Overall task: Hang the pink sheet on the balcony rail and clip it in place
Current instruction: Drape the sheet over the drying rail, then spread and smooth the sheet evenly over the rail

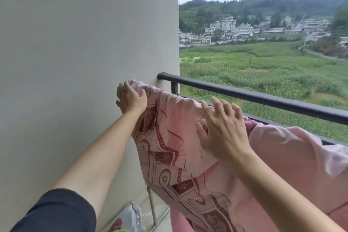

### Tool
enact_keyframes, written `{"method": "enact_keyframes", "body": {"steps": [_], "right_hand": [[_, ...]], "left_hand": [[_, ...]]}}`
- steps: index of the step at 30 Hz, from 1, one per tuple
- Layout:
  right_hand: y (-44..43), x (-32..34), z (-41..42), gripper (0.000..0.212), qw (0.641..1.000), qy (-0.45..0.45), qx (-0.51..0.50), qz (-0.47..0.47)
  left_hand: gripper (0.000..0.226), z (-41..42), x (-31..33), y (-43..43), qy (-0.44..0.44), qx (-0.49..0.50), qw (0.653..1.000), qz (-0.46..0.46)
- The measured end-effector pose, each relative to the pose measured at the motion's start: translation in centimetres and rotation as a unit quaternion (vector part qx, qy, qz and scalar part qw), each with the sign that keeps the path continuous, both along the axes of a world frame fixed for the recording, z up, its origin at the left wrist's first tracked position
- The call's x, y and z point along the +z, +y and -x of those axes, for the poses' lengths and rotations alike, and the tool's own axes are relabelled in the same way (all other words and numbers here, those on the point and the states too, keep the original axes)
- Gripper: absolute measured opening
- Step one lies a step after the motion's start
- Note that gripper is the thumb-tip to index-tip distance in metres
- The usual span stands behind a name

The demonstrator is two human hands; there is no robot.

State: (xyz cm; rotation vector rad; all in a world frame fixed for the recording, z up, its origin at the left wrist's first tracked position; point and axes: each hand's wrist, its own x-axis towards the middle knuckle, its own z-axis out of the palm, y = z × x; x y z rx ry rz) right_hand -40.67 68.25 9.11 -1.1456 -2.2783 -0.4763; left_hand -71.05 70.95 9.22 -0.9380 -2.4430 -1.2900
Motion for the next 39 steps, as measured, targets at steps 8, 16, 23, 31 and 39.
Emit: {"method": "enact_keyframes", "body": {"steps": [8, 16, 23, 31, 39], "right_hand": [[1.5, -0.2, 9.2, 0.069, 0.997, -0.024, -0.063, 0.029], [3.7, -0.4, 15.2, 0.072, 0.994, -0.044, -0.095, 0.036], [2.1, -0.7, 15.8, 0.077, 0.997, -0.03, -0.067, 0.024], [-0.2, -3.1, 9.2, 0.072, 0.993, -0.102, -0.052, -0.017], [-1.2, -2.9, 1.3, 0.065, 0.989, 0.015, -0.138, -0.057]], "left_hand": [[0.032, 6.9, 3.3, 4.6, -0.088, -0.14, 0.986, 0.01], [0.041, 24.2, 14.8, -6.0, -0.086, 0.144, 0.924, -0.344], [0.034, 27.9, 4.5, -13.0, -0.031, 0.209, 0.959, -0.187], [0.048, 10.8, -15.7, -12.0, -0.06, -0.073, 0.876, 0.472], [0.056, 4.5, -3.0, -2.5, -0.054, -0.144, 0.987, 0.036]]}}
